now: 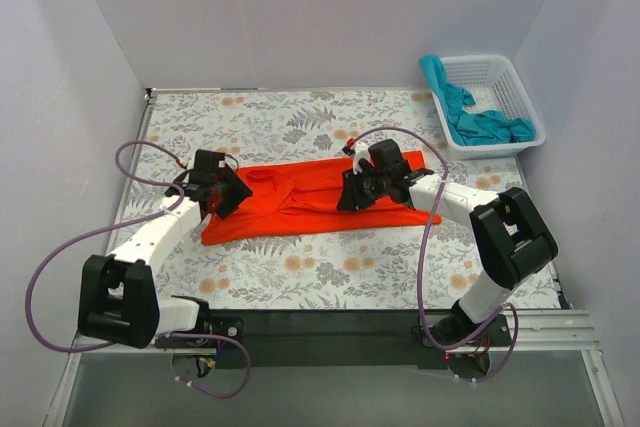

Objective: Fold and stack the t-shirts
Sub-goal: Fold the tshirt

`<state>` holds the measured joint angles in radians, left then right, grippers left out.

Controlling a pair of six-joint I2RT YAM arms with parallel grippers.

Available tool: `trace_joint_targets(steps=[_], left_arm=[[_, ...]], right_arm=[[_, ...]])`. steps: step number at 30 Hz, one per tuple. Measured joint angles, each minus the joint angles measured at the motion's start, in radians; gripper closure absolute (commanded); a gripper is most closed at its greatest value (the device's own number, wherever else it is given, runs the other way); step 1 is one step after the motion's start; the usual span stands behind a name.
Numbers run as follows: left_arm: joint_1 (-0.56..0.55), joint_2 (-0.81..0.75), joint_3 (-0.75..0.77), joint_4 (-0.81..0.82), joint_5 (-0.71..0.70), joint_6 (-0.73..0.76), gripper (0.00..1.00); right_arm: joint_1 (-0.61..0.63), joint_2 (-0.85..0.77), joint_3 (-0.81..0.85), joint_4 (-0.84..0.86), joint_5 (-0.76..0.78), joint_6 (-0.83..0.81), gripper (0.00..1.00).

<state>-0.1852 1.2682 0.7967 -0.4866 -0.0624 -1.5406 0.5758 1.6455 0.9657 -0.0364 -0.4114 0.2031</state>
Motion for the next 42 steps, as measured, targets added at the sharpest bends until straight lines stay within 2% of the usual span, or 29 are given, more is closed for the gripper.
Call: trace_joint_targets(steps=[3,8,21,33,35,40,42], left_arm=[[-0.05,0.085,0.004,0.026,0.022,0.002,0.57],[-0.052,0.157,0.0,0.034,-0.018,-0.001,0.59],[-0.052,0.177,-0.045,0.036,-0.116,-0.001,0.59],[-0.052,0.176,-0.056,0.038,-0.137,0.002,0.59],[-0.052,0.173,-0.057,0.037,-0.137,0.008,0.56],[-0.052,0.14,-0.055,0.027,-0.121,0.045,0.38],[-0.056,0.117,-0.043,0.016,-0.108,0.068,0.31]], right_arm=[[0.0,0.006,-0.043,-0.014,0.0,-0.001,0.72],[0.0,0.04,-0.048,0.01,0.004,-0.004,0.76],[-0.007,0.129,-0.015,0.038,0.045,-0.024,0.77],[-0.09,0.168,0.058,0.037,0.14,-0.07,0.77],[-0.108,0.191,0.087,0.035,0.159,-0.082,0.77],[-0.139,0.208,0.166,0.005,0.217,-0.112,0.73],[-0.145,0.191,0.182,0.0,0.243,-0.122,0.67]])
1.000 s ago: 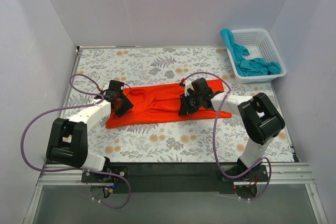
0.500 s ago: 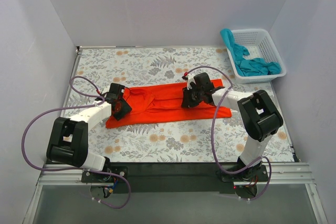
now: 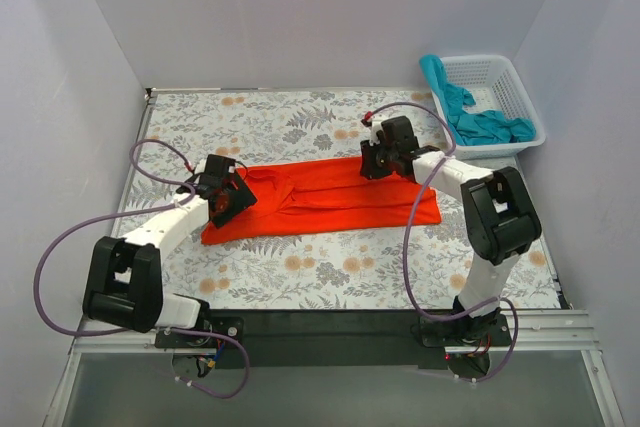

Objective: Fold and stack the t-shirts
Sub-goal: Fold the tshirt

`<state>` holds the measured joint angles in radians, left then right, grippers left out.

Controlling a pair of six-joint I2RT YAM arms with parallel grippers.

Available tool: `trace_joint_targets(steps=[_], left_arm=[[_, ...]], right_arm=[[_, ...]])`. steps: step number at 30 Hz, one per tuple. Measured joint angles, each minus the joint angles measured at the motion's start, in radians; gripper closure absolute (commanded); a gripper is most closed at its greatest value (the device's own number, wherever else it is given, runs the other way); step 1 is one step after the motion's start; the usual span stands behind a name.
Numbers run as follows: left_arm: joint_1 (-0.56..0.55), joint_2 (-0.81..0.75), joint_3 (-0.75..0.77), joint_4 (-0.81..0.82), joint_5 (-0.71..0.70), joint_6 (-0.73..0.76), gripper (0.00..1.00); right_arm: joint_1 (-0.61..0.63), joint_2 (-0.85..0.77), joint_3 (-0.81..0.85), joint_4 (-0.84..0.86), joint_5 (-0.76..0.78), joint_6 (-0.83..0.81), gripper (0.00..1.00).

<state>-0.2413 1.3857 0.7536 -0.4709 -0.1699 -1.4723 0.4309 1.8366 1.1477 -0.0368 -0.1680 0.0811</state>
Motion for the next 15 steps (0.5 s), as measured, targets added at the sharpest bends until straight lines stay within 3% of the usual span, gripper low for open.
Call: trace_joint_targets(steps=[3,10,15], left_arm=[[-0.034,-0.026,0.047,-0.003,0.021,0.039,0.26],[-0.253,-0.02,0.202,0.025,0.059,0.115,0.24],[-0.402,0.085,0.251,0.041,0.057,0.127,0.35]], right_arm=[[0.001,-0.071,-0.023,-0.025,0.05,-0.002,0.63],[0.003,-0.321,-0.224,-0.094,0.182,0.05,0.61],[0.003,-0.371,-0.321,-0.156,0.228,0.085,0.63]])
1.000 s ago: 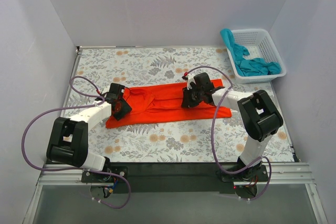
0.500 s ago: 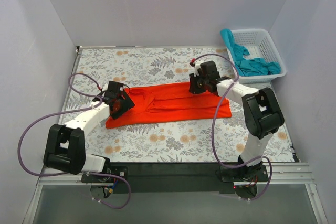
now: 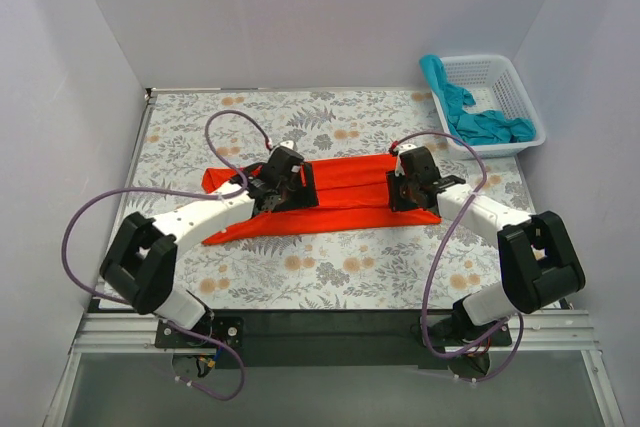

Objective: Fold and stack the t-shirts
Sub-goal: Fold the tshirt

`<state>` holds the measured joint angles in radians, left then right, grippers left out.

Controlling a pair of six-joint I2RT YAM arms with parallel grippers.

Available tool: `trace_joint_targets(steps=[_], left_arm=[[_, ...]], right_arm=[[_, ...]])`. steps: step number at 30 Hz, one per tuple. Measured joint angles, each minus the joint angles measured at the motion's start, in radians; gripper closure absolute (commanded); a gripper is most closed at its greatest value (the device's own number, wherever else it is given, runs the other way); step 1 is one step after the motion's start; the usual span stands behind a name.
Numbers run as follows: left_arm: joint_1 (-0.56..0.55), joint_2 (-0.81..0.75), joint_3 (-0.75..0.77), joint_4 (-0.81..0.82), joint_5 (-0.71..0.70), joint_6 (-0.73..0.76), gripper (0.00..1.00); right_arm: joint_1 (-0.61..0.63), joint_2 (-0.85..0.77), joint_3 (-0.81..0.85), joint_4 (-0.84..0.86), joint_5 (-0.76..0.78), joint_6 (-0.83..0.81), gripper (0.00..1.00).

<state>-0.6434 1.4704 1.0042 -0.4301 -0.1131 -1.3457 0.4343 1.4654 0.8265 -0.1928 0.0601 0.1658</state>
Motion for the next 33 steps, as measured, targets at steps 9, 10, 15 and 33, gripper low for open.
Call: trace_joint_targets(steps=[9,10,15,33], left_arm=[[-0.127,0.229,0.029,0.031,-0.01,-0.024,0.66],[-0.133,0.245,0.035,0.037,-0.011,-0.026,0.67],[-0.145,0.293,0.055,0.057,-0.022,-0.028,0.7],[-0.147,0.296,0.035,0.083,-0.027,-0.028,0.7]], right_arm=[[0.078,0.036,-0.002,-0.026,0.016,0.06,0.75],[0.088,0.05,0.002,-0.024,0.016,0.066,0.76],[0.116,0.112,0.014,-0.015,0.018,0.087,0.78],[0.117,0.196,0.093,0.002,0.051,0.094,0.79]])
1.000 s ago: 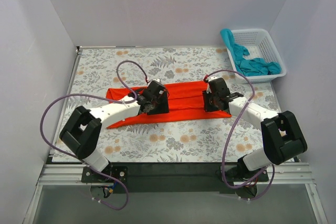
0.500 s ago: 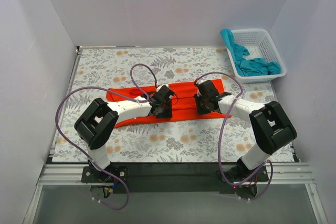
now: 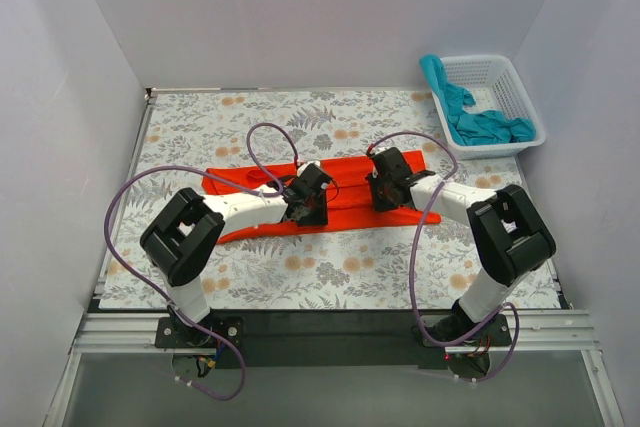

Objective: Fold and stack the t-shirts
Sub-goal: Fold the tshirt

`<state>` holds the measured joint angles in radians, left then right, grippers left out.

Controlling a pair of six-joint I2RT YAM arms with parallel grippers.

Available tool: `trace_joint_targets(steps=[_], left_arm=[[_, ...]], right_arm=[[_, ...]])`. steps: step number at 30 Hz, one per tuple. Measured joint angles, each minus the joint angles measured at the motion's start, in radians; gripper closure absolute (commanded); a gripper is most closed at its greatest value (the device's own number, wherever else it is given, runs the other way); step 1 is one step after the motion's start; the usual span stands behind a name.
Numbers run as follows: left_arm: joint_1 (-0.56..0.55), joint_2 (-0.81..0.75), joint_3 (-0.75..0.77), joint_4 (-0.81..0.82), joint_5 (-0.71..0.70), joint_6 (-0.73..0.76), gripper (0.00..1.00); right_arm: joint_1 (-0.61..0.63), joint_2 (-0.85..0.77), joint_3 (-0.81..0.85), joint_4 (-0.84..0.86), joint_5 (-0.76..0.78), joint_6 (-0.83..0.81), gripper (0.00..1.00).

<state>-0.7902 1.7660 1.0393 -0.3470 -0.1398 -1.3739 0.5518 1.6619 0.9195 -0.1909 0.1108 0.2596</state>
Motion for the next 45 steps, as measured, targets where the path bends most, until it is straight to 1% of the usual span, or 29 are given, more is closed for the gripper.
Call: trace_joint_targets(steps=[17,23,24,29,31,32,34,36,38,40,41,42,45], left_arm=[[-0.006,-0.02,-0.022,-0.001,0.002,0.002,0.7],[-0.01,-0.038,-0.035,-0.018,0.005,0.001,0.68],[-0.011,-0.042,-0.038,-0.023,0.005,-0.001,0.67],[-0.012,-0.064,-0.044,-0.054,-0.003,-0.024,0.52],[-0.012,-0.081,-0.043,-0.068,-0.02,-0.039,0.47],[-0.012,-0.093,-0.043,-0.075,-0.035,-0.044,0.43],[-0.01,-0.126,-0.039,-0.095,-0.07,-0.063,0.41],[0.001,-0.167,-0.029,-0.119,-0.113,-0.087,0.4],[0.026,-0.226,-0.029,-0.142,-0.148,-0.116,0.4],[0.081,-0.305,-0.042,-0.163,-0.174,-0.146,0.41],[0.123,-0.348,-0.055,-0.171,-0.187,-0.16,0.43],[0.172,-0.389,-0.073,-0.177,-0.191,-0.173,0.47],[0.331,-0.479,-0.153,-0.194,-0.222,-0.201,0.54]], right_arm=[[-0.001,0.108,0.125,0.007,0.07,-0.022,0.79],[-0.032,0.154,0.174,0.011,0.077,-0.051,0.79],[-0.042,0.164,0.185,0.013,0.074,-0.055,0.79],[-0.09,0.192,0.23,0.015,0.058,-0.084,0.76],[-0.107,0.175,0.23,0.013,0.037,-0.09,0.7],[-0.119,0.159,0.229,0.012,0.019,-0.092,0.65],[-0.14,0.109,0.214,0.014,-0.022,-0.086,0.61],[-0.167,0.016,0.167,0.027,-0.084,-0.074,0.57],[-0.206,-0.077,0.108,0.036,-0.152,-0.058,0.56],[-0.27,-0.171,0.027,0.067,-0.23,-0.038,0.56],[-0.309,-0.208,-0.014,0.072,-0.27,-0.026,0.56],[-0.345,-0.235,-0.057,0.085,-0.306,-0.018,0.57],[-0.435,-0.274,-0.172,0.108,-0.391,0.009,0.58]])
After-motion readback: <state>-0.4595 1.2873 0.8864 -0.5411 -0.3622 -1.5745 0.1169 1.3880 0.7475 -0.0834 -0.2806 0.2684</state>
